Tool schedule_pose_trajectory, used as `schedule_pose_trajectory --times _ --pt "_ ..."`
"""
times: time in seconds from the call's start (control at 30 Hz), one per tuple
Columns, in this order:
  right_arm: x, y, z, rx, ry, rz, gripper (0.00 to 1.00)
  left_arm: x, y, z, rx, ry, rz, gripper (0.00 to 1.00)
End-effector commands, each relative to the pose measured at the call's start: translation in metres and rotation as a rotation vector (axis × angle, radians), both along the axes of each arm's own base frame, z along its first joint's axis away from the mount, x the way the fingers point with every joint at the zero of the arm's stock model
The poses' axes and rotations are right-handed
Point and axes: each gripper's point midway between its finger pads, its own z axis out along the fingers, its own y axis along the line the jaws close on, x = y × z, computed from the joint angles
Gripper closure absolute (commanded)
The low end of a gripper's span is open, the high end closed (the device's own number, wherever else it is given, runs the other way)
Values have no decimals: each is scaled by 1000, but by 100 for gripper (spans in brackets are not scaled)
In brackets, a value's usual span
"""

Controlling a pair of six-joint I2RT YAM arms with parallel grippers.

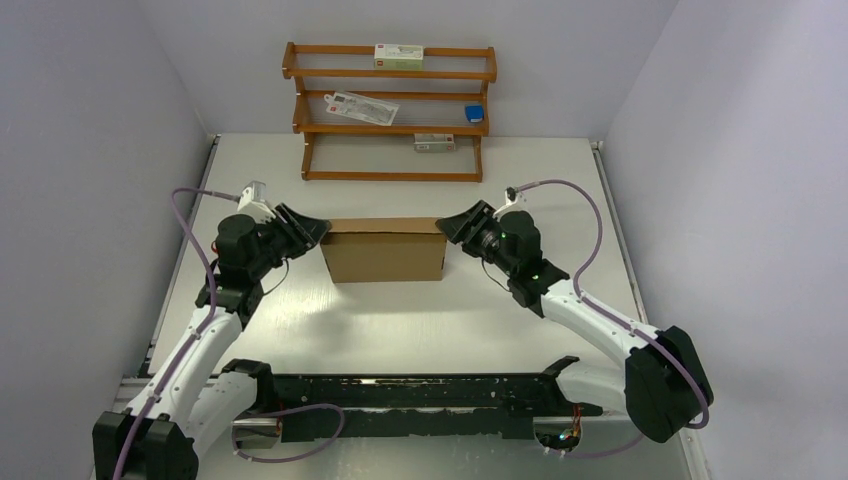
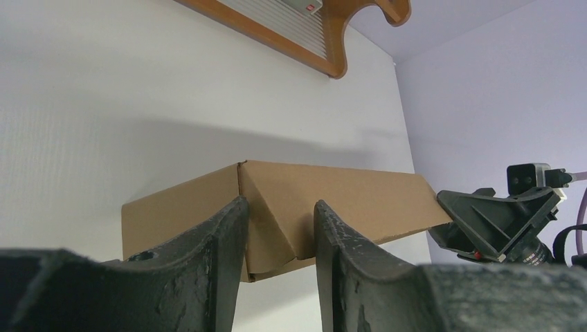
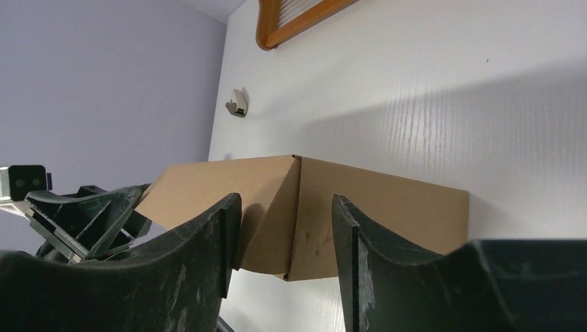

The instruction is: Fold the paper box

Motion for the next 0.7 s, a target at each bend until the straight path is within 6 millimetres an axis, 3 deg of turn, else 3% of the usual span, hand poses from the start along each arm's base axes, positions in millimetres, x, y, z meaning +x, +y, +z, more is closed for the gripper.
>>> schedule_pose_trajectory --times 0.0,0.47,0.67 --pt "-8 -3 -22 -42 33 25 47 -22 5 -58 45 185 -7 56" --pt "-15 -3 -50 -64 55 53 50 -32 23 -98 138 279 58 44" --pt "-18 -3 -58 -65 58 63 53 -34 21 -106 128 294 48 47"
